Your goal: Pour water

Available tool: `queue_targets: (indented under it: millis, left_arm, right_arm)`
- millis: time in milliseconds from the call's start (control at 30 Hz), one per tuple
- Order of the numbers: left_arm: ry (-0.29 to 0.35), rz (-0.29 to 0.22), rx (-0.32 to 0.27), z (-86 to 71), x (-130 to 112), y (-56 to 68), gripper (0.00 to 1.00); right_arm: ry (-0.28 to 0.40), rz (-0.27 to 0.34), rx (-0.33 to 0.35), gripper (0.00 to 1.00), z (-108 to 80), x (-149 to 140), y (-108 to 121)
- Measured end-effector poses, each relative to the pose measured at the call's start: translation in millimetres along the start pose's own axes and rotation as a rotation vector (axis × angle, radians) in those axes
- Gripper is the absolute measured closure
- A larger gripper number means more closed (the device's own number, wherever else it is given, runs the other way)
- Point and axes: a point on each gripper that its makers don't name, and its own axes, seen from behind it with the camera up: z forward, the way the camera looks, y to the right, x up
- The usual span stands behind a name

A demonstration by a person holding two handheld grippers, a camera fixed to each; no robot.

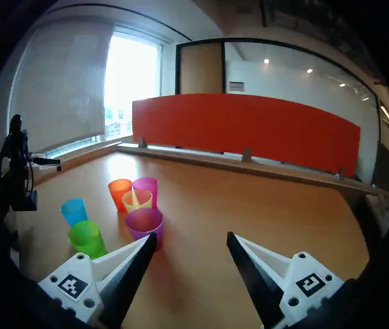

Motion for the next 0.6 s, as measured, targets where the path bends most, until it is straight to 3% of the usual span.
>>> queue_targets:
  millis: [300, 600]
  left_arm:
    - [0.081, -0.033, 0.057, -1.5, 20.3, 1.9, 0.16]
    - [0.141, -0.047, 0.069, -1.3, 36.1, 15.5, 0.17]
  right_arm:
    - [0.104, 0.001, -0.124, 0.01, -0.6, 25.2, 22.9]
    - [0.202, 0.031, -0.243, 0.01, -6.9, 41.6, 45.0]
